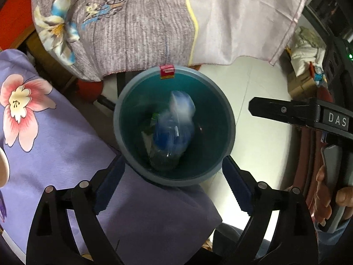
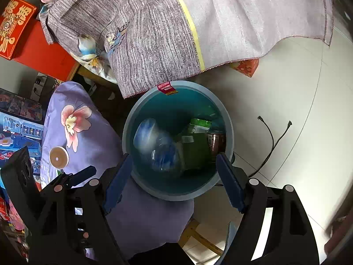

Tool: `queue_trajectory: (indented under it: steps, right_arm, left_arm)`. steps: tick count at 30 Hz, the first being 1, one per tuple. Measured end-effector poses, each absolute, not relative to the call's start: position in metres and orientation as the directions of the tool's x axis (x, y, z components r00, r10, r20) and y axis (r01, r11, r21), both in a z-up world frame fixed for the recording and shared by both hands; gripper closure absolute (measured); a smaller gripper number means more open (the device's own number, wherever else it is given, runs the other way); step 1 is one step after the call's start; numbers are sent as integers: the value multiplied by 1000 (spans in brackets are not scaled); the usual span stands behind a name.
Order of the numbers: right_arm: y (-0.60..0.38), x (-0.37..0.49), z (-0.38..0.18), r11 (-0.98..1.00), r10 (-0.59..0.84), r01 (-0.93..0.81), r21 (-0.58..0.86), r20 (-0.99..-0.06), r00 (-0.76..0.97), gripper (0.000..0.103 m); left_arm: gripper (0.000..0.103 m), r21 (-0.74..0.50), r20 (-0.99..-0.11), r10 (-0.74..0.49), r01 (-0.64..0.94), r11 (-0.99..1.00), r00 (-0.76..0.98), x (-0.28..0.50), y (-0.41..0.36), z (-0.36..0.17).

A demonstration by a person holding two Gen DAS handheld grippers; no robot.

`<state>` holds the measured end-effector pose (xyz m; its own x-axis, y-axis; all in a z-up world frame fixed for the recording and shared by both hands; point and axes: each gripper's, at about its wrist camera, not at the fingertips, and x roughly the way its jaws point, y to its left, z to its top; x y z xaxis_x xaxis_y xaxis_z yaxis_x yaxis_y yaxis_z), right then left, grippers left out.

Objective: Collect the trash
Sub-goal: 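Carry the snack box and bottle over the wastebasket and open both grippers, then move both grippers back over the table toward the paper towel roll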

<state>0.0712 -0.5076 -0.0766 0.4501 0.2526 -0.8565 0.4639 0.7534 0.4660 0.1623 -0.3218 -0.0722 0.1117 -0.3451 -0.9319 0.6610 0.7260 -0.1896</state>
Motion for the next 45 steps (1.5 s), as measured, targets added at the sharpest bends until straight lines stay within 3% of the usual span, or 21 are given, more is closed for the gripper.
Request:
queue_trajectory:
  steps: [24,26,45]
  right_arm:
    - [-459,83,-70,796,280,413,443,-874,398,24]
    - [-446,86,-66,805,288,393,444,-872,397,19]
    - [-265,104,-51,881,395,136,454,-862,319,19]
  left_arm:
    - [10,-194,-921,-355,600,776,162,147,-261,-50]
    - [10,-189,-920,-352,590,785,173,146,-251,-48]
    - [9,-169,-900,-285,338,926,329,112,-35,-26]
